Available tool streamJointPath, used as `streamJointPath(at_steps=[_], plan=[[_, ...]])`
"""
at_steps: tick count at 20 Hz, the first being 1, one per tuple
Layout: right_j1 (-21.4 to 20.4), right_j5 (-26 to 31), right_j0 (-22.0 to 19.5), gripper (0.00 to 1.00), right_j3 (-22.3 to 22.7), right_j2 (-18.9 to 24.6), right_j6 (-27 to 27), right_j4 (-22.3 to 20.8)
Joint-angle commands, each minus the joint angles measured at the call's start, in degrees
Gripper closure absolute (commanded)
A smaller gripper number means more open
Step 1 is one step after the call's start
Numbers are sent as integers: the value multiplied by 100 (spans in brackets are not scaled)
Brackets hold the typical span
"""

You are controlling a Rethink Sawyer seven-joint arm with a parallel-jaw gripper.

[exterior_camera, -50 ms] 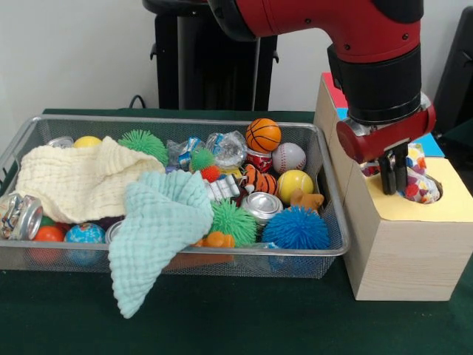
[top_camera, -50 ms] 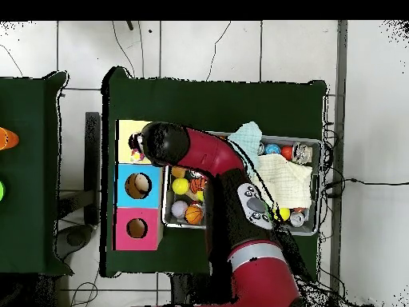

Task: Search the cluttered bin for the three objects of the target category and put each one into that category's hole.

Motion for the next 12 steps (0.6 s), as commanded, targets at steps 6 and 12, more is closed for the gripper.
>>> streamJointPath(at_steps=[6, 12], plan=[[317, 394, 297, 100, 405, 345, 880, -128], [186, 822, 459, 100, 369, 75, 1065, -130]])
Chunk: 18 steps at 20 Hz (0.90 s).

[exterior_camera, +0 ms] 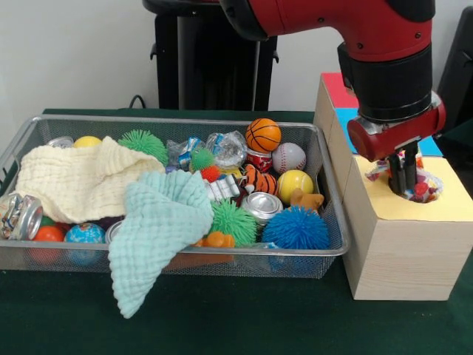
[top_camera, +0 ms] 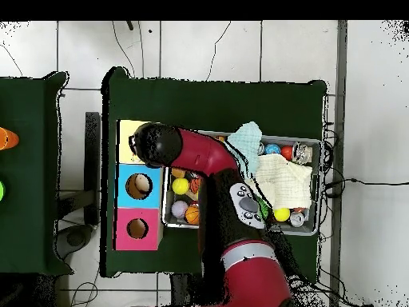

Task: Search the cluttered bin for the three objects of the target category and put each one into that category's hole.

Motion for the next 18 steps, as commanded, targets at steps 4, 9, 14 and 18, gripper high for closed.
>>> streamJointPath(at_steps=[4, 9, 14, 18], plan=[[145, 984, 314, 100, 384, 109, 1049, -79], [180, 954, 419, 100, 364, -47, 1147, -88], [244, 853, 486, 100, 333, -226, 1173, -168], [407, 592, 509, 100, 211, -360, 1120, -267]])
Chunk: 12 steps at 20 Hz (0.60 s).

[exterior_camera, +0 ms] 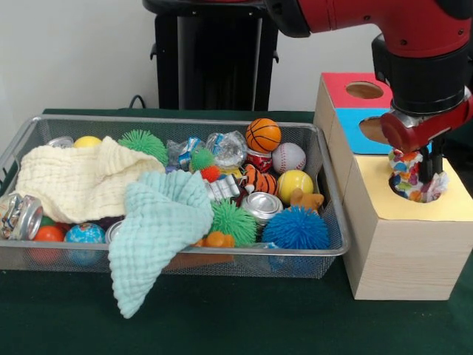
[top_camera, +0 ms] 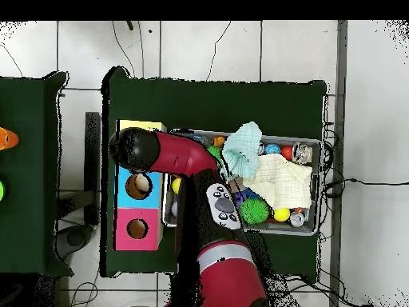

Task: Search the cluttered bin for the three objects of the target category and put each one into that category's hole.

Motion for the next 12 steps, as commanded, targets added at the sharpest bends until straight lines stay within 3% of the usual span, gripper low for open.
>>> streamJointPath(at_steps=[1, 12], plan=[[462, 248, 88, 100, 192, -276, 1114, -319], [750, -740, 444, 100, -335, -1035, 1093, -713]])
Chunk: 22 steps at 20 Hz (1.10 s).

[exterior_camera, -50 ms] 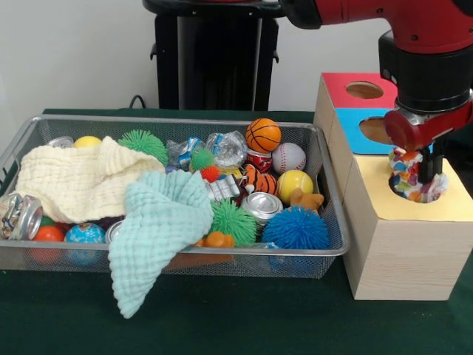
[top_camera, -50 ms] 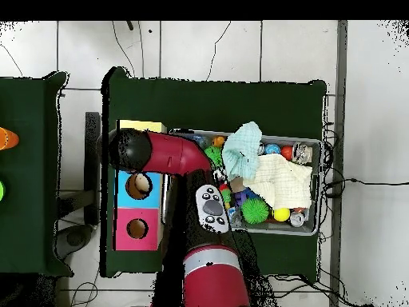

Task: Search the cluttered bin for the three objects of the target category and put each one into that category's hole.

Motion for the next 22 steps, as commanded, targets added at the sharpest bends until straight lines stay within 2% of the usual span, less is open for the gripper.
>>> streamJointPath(at_steps=[1, 6, 12, 16, 22], plan=[[734, -805, 64, 100, -147, -616, 1077, -726], [894, -736, 166, 100, -346, -844, 1022, -843], [906, -659, 118, 100, -300, -888, 926, -936], [958, -509, -113, 100, -98, -564, 608, -935], [952, -792, -254, 100, 173, -245, 480, -971]])
